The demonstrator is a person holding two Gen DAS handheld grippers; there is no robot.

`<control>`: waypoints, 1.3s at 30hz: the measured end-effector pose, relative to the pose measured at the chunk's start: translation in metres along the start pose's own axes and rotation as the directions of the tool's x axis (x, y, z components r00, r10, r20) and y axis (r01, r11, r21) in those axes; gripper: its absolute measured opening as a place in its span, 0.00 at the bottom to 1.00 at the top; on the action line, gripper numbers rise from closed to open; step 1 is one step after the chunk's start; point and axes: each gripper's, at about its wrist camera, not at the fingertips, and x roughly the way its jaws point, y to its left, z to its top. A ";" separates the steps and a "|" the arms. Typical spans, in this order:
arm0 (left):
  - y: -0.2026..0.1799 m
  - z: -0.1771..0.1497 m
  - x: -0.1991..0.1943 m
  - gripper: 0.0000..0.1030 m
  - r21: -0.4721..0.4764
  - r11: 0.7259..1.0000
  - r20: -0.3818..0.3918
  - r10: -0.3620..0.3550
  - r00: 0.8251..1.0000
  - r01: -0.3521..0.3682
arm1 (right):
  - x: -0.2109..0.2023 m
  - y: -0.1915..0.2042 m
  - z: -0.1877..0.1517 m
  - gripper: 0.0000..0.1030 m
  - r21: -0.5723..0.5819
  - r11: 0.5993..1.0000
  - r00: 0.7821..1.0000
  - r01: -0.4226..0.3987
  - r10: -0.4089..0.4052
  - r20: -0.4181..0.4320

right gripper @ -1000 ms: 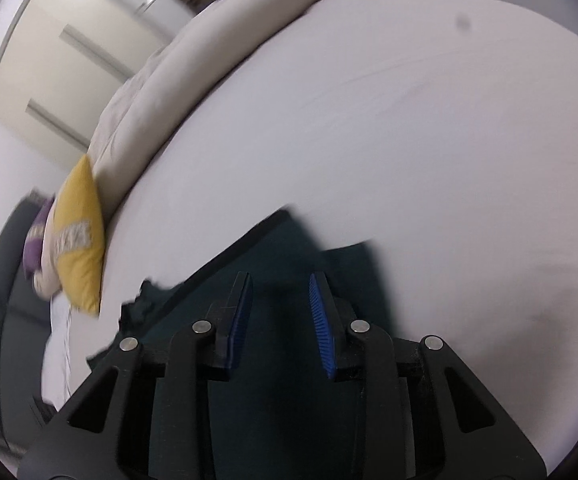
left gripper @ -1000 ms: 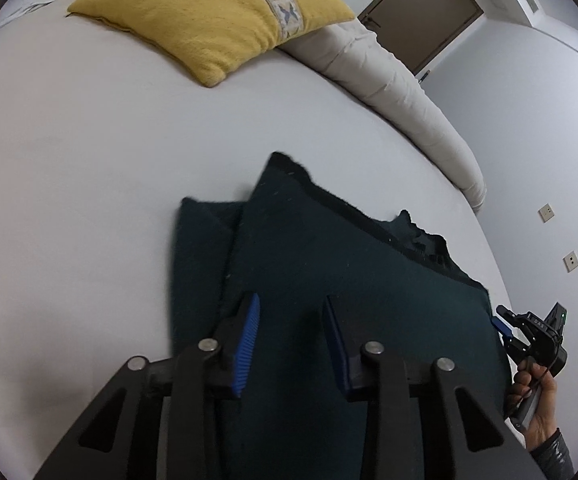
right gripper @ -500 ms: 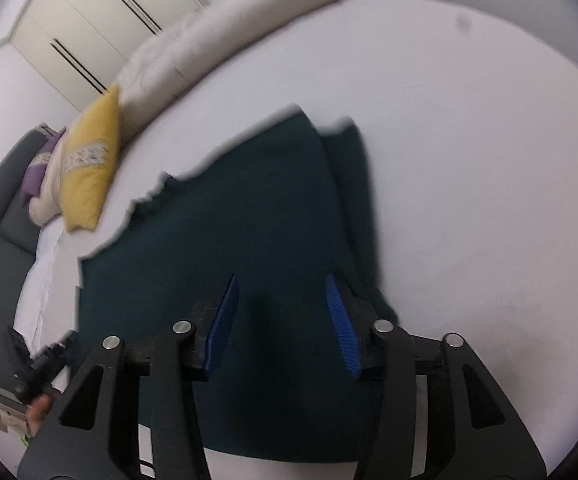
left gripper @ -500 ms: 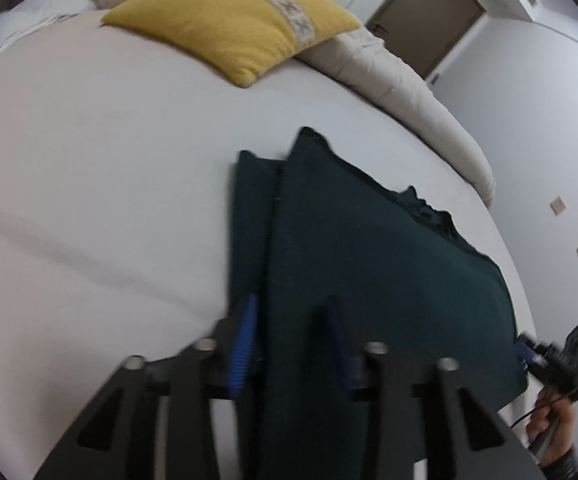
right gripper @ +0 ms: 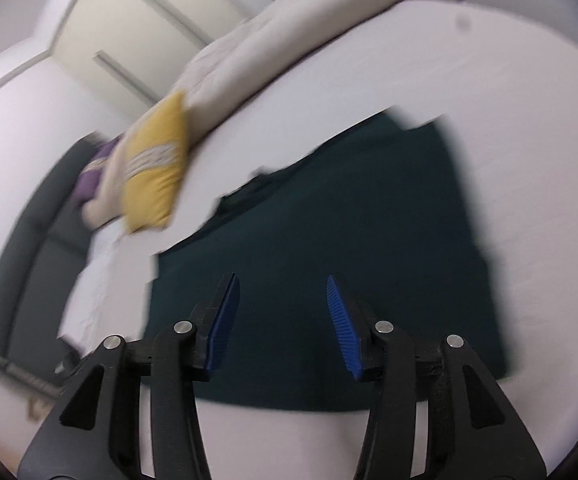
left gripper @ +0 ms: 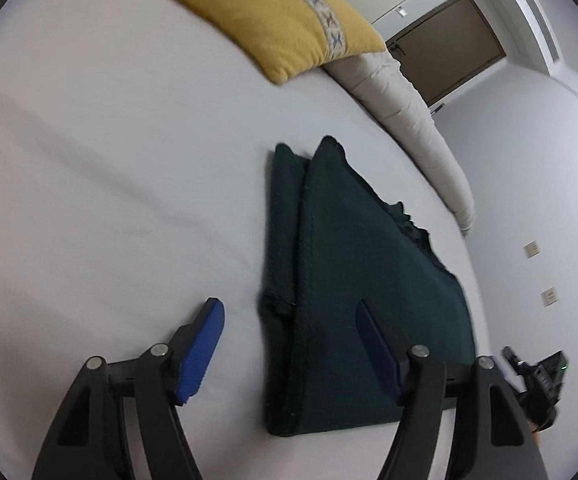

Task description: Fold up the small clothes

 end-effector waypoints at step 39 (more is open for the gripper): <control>-0.017 0.034 0.034 0.17 -0.063 0.981 -0.172 -0.193 0.966 0.185 | 0.235 0.117 -0.062 0.39 0.264 0.919 0.869 -0.292 0.371 -0.328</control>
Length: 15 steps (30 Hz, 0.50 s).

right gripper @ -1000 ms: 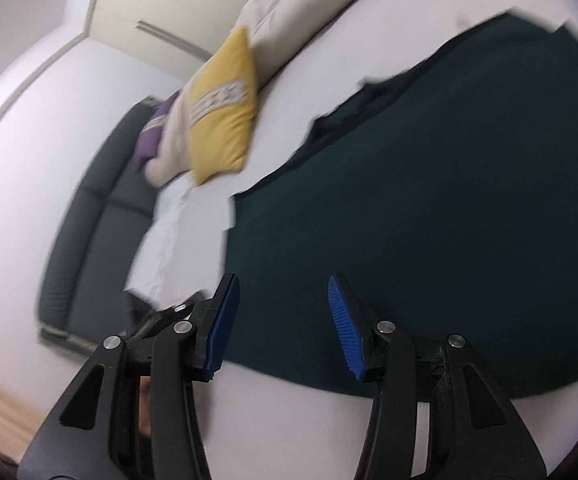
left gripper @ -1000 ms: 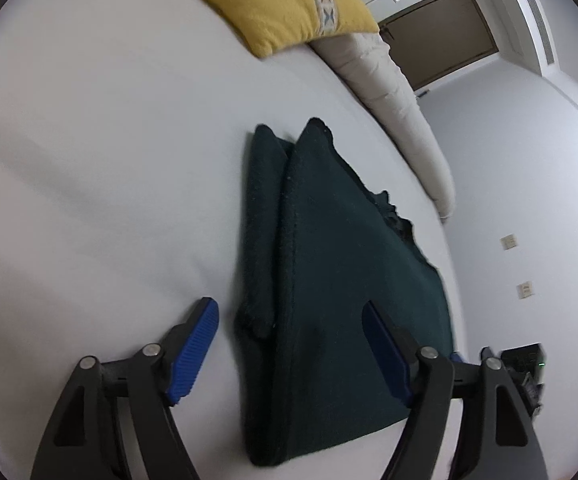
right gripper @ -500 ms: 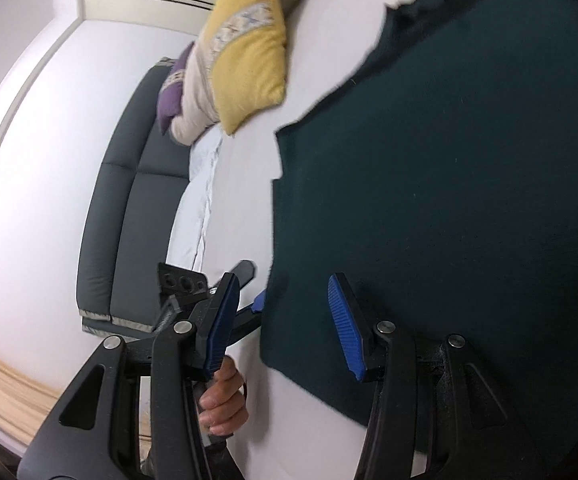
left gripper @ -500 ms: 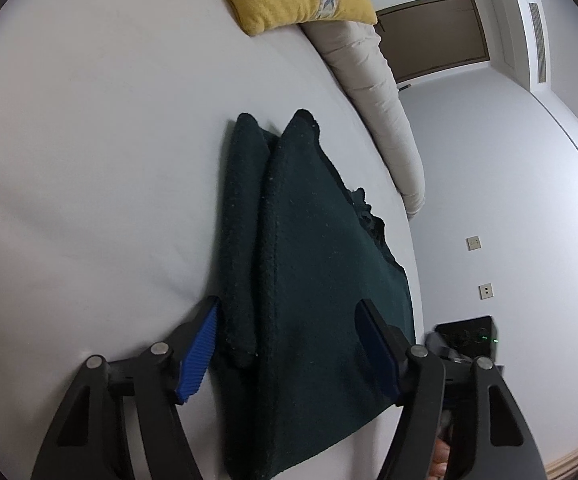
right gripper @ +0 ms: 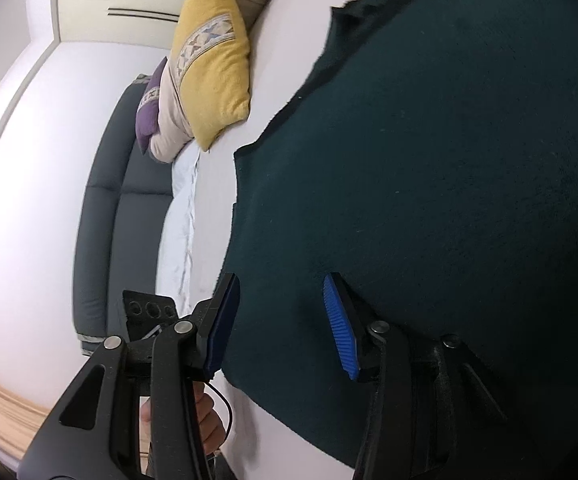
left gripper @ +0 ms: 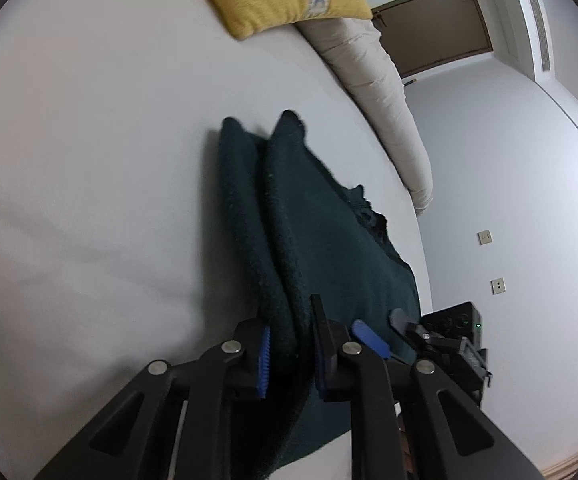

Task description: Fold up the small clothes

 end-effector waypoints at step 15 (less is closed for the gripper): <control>-0.195 -0.045 0.096 0.17 0.349 0.937 -0.092 0.045 0.995 -0.010 | -0.161 -0.051 0.043 0.50 0.109 0.990 0.973 -0.087 0.061 0.224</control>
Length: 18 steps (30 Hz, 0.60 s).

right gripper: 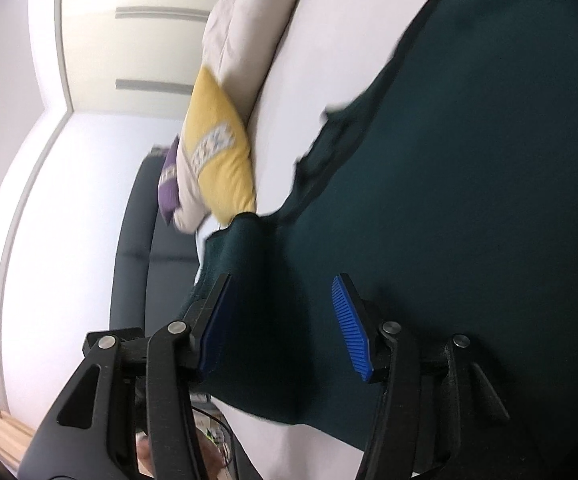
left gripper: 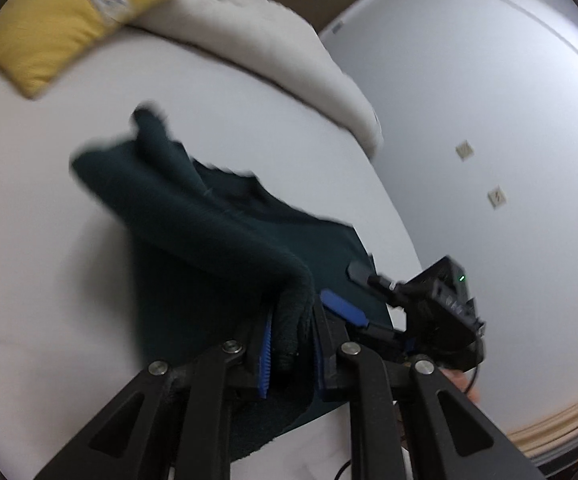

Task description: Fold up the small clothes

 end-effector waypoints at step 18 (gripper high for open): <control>0.000 -0.046 -0.010 0.41 -0.047 0.994 0.016 -0.102 0.995 0.103 | -0.002 -0.017 0.021 0.52 0.024 0.992 0.990 0.124 -0.122 -0.070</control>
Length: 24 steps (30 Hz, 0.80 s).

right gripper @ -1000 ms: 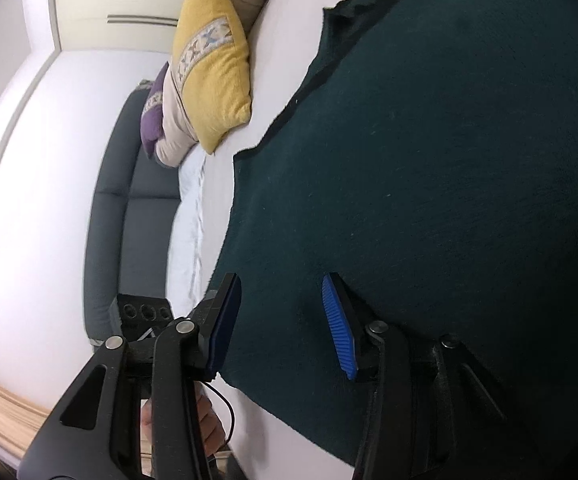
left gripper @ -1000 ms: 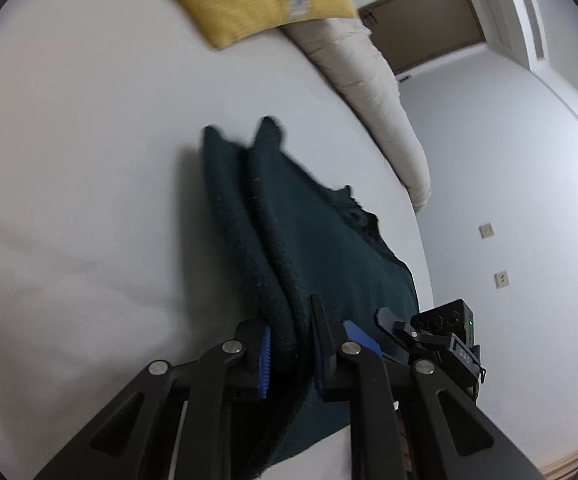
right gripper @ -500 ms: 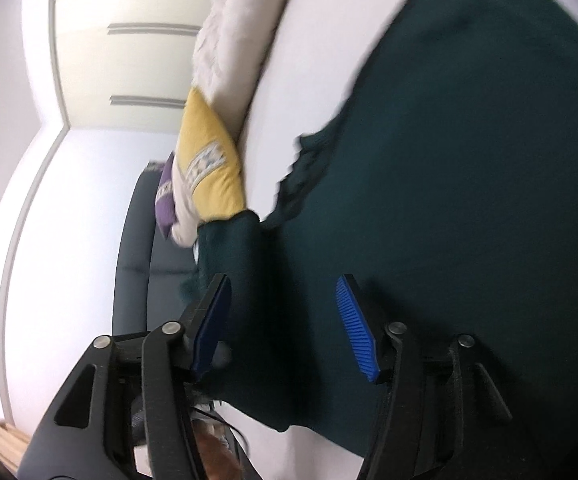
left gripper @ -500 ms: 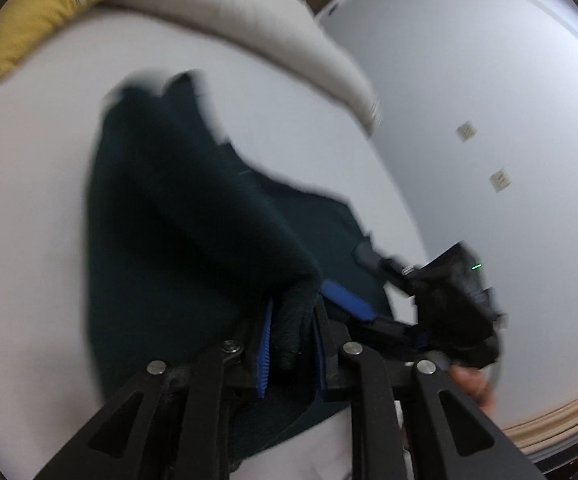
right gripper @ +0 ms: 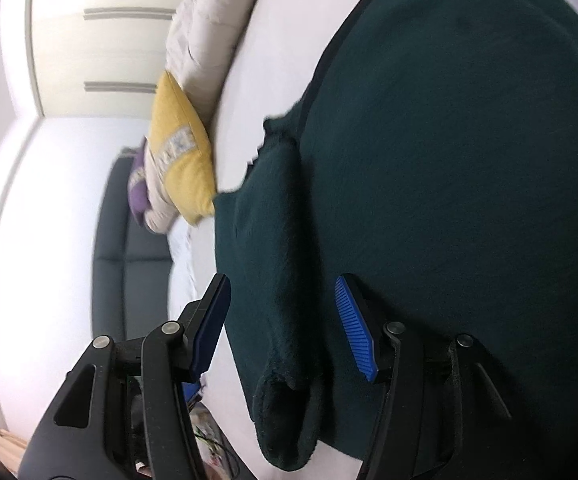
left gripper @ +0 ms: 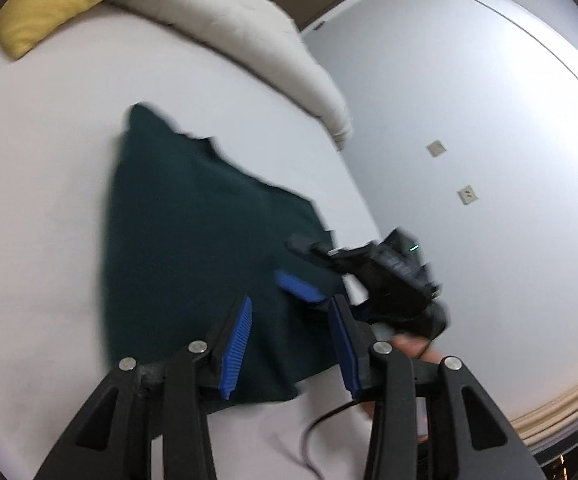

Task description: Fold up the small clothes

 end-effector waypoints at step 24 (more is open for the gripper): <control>0.036 -0.004 -0.017 0.46 0.003 0.997 0.055 0.077 0.995 -0.078 | -0.015 0.061 -0.004 0.10 -0.261 0.925 0.961 0.274 -0.277 0.030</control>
